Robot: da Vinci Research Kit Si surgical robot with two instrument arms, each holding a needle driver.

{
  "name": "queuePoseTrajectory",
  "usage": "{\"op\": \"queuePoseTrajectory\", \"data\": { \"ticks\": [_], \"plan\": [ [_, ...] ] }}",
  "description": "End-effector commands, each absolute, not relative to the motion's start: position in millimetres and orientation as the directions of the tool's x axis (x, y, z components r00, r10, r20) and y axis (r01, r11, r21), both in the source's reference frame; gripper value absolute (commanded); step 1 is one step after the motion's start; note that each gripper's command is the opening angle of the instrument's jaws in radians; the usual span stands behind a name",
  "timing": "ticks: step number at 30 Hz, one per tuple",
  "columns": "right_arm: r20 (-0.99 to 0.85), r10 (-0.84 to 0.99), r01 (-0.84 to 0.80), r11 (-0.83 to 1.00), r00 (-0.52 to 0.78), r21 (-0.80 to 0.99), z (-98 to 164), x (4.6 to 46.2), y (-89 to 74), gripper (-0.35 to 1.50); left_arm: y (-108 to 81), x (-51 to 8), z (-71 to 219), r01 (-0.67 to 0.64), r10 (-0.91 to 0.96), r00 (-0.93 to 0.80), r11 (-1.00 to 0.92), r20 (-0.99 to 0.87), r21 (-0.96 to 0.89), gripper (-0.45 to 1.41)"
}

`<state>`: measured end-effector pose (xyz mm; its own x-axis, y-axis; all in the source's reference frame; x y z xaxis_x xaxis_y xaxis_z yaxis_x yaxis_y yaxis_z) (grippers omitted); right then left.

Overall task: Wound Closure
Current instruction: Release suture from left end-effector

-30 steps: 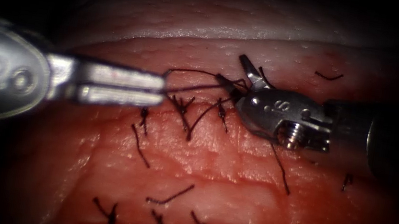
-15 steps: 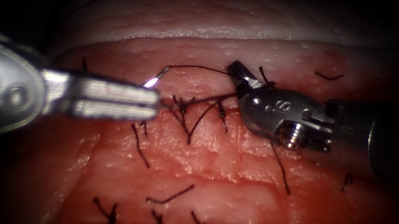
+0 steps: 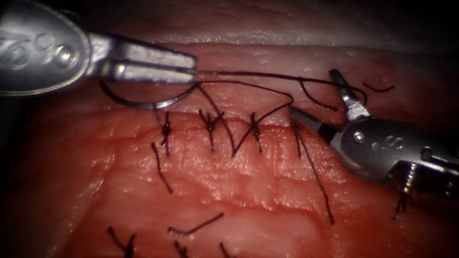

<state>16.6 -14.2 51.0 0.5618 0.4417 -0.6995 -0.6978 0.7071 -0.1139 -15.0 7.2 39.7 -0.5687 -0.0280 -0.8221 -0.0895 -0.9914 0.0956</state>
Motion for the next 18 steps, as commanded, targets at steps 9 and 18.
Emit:
{"op": "queuePoseTrajectory", "data": {
  "ticks": [9, 18],
  "plan": [
    [-0.674, 0.435, -0.706, 0.685, 0.597, -0.183, 50, 8.3, -17.7, 1.48, 12.3, -17.4, 49, -0.175, 0.053, -0.587, -0.983, -0.808, 0.062, -0.45],
    [-0.666, 0.463, -0.733, 0.652, 0.585, -0.191, 51, 6.6, -19.9, 1.48, 15.7, -21.1, 58, -0.28, 0.149, -0.589, -0.96, -0.794, 0.028, 0.22]
  ]
}}
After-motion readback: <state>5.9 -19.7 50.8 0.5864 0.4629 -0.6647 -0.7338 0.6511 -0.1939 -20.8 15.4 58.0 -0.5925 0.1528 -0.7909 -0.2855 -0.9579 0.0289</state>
